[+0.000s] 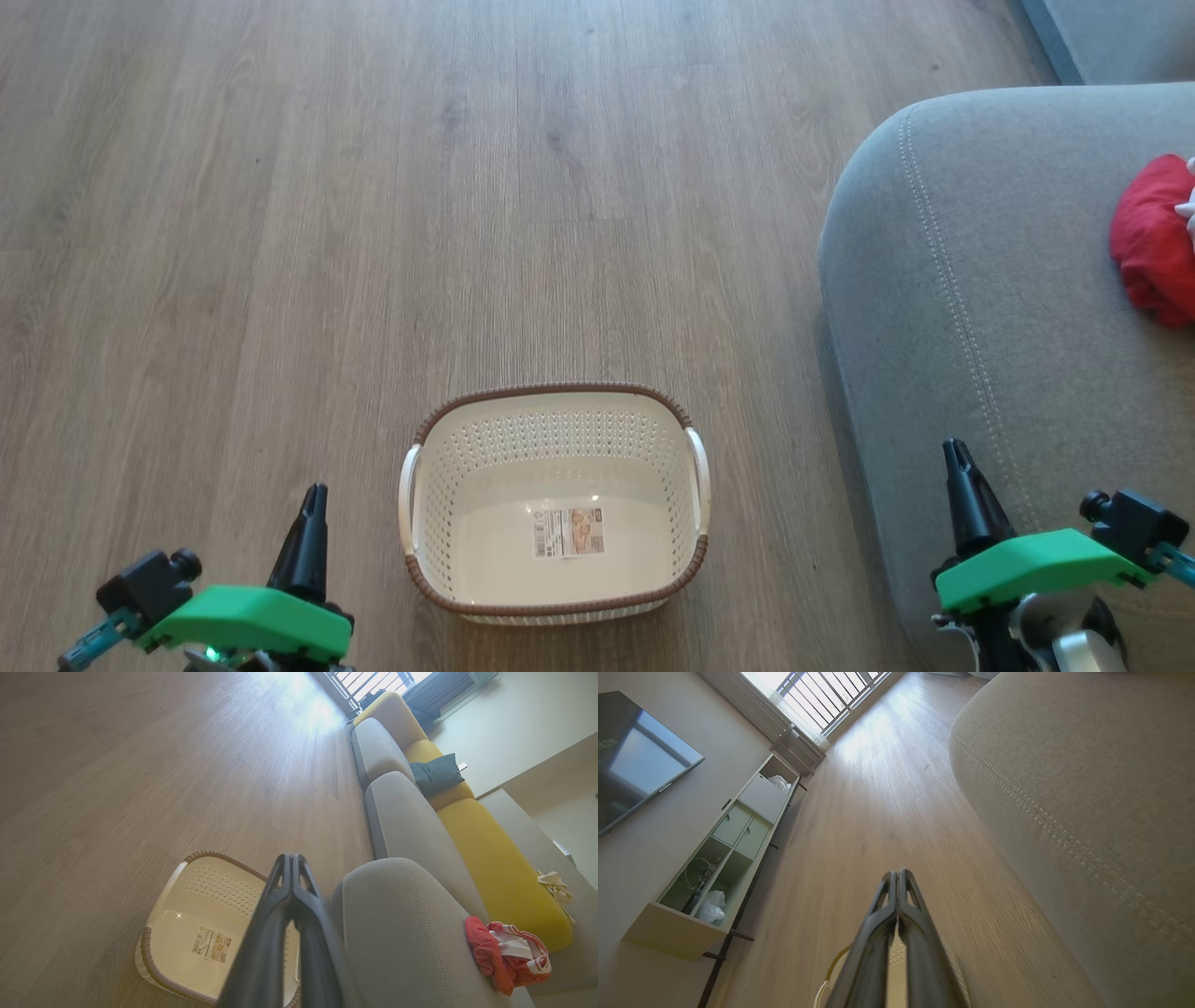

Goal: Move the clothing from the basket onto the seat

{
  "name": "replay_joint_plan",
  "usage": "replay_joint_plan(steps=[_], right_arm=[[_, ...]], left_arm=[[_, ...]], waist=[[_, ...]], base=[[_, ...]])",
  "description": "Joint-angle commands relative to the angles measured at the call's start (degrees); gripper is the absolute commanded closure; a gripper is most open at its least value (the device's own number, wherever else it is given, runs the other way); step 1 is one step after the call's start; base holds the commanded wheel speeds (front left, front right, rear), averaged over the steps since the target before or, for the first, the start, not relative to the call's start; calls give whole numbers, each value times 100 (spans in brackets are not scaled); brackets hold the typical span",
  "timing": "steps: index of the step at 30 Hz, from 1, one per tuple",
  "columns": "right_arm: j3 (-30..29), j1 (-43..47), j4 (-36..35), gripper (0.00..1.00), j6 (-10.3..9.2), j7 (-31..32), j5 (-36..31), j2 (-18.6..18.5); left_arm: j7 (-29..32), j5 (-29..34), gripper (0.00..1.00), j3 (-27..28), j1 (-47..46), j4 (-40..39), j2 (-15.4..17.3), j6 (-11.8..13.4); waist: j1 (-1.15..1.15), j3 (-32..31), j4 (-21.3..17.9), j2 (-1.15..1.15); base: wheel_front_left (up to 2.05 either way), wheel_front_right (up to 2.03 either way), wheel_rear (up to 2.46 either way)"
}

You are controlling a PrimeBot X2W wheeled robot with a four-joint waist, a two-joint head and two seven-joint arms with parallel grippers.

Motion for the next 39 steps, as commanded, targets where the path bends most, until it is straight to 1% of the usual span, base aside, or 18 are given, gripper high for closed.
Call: replay_joint_plan(steps=[1, 39], right_arm=[[6, -321, -234, 100, -1, 31, 187, -52], [-210, -442, -351, 100, -2, 668, 2850, -50]], left_arm=[[35, -159, 100, 139, -337, -176, 26, -58], [677, -2469, 100, 418, -608, -162, 34, -138]], waist=[[0, -4, 1, 0], [0, -104, 35, 0]], base=[[0, 0, 0], [0, 0, 0]])
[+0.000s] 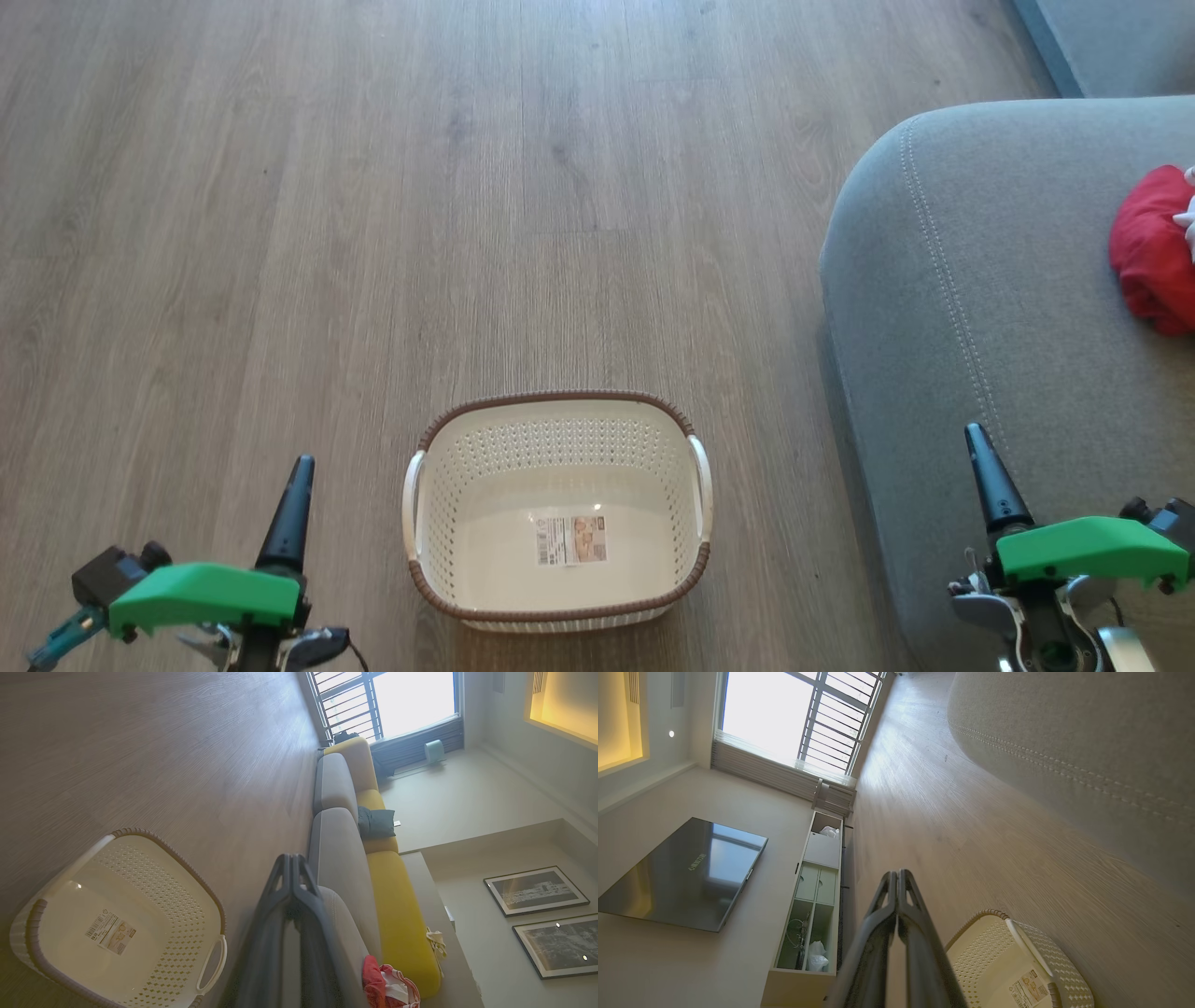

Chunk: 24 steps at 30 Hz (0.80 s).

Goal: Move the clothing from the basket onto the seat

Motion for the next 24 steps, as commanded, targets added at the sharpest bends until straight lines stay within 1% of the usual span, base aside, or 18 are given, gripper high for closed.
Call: replay_joint_plan(steps=[1, 24], right_arm=[[48, -330, -225, 100, 0, 55, 204, -49], [-86, -401, -292, 100, -1, 431, 1737, -41]], left_arm=[[39, -166, 100, 210, -357, -170, 36, -47], [410, -1503, 100, 372, -514, -162, 41, -93]], waist=[[-1, -4, 1, 0], [-1, -62, 21, 0]], base=[[0, 0, 0], [0, 0, 0]])
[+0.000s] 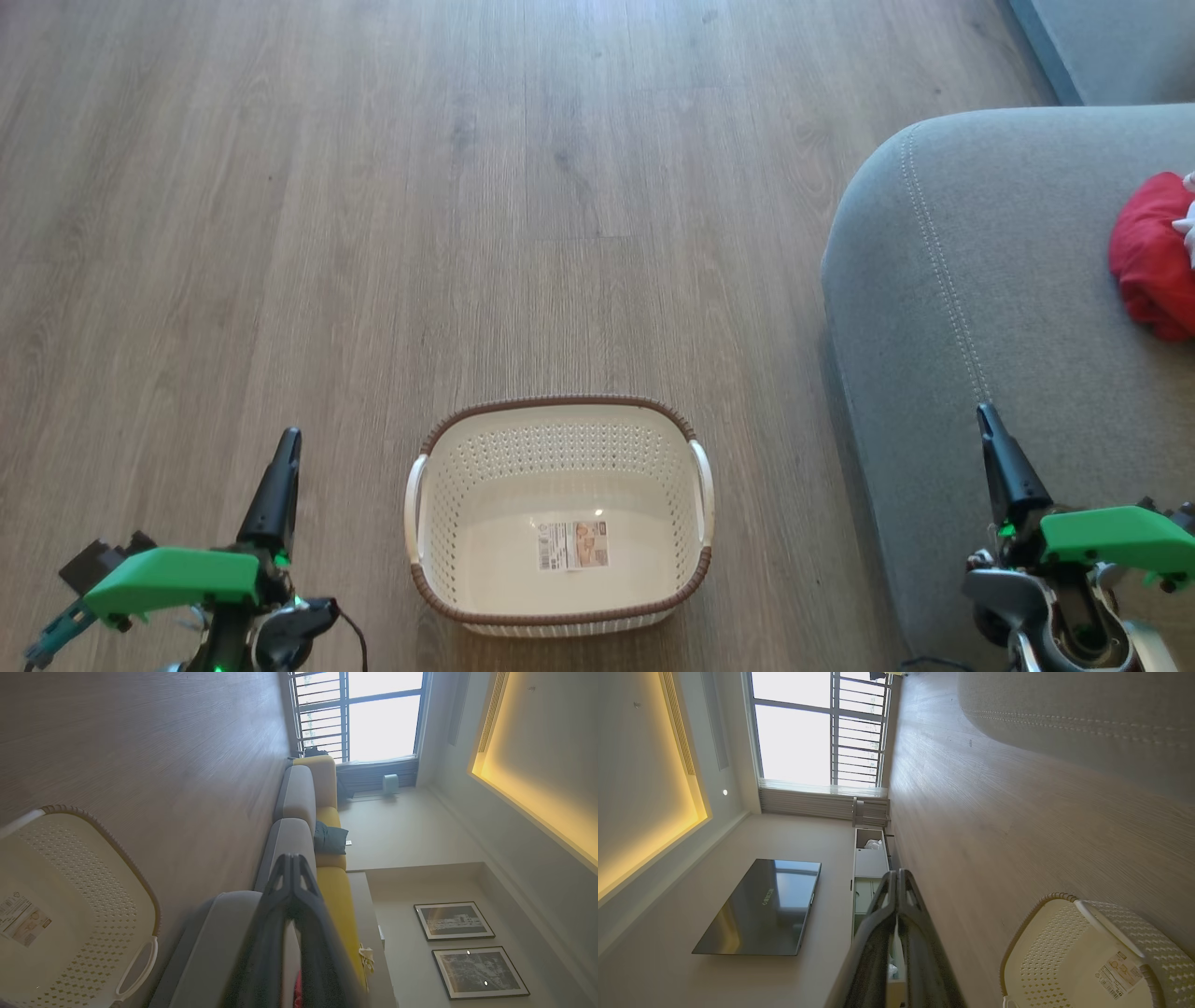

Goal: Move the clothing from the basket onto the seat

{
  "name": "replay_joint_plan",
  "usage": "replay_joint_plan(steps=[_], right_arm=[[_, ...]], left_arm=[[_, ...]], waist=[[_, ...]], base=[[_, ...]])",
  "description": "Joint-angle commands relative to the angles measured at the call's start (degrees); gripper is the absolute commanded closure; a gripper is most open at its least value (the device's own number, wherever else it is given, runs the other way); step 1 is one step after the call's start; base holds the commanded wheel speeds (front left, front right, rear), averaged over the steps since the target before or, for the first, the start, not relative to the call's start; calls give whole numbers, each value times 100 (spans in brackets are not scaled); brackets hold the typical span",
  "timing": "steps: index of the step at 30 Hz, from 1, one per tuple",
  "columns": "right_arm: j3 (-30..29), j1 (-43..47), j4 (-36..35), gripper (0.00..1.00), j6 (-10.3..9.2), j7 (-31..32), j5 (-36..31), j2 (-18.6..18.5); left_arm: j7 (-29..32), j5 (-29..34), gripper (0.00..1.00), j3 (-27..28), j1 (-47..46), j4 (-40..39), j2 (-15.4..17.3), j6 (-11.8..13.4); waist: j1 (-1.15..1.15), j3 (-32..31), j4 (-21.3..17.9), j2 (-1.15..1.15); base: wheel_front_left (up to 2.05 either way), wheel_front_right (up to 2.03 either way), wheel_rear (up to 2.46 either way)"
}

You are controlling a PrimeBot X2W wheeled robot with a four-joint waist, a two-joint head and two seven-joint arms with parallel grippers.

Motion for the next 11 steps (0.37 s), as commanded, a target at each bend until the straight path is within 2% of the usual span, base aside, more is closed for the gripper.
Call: replay_joint_plan(steps=[1, 8, 11], right_arm=[[68, -308, -236, 100, 0, 64, 208, -41], [25, -331, -258, 100, 0, 184, 696, -38], [21, -331, -257, 100, 0, 187, 693, -35]], left_arm=[[70, -190, 100, 222, -301, -165, 42, -46], [189, -616, 100, 273, -351, -163, 43, -60], [189, -616, 100, 273, -351, -163, 43, -60]], waist=[[0, -4, 2, 0], [0, -23, 8, 0], [0, -23, 8, 0]], base=[[0, 0, 0], [0, 0, 0], [0, 0, 0]])
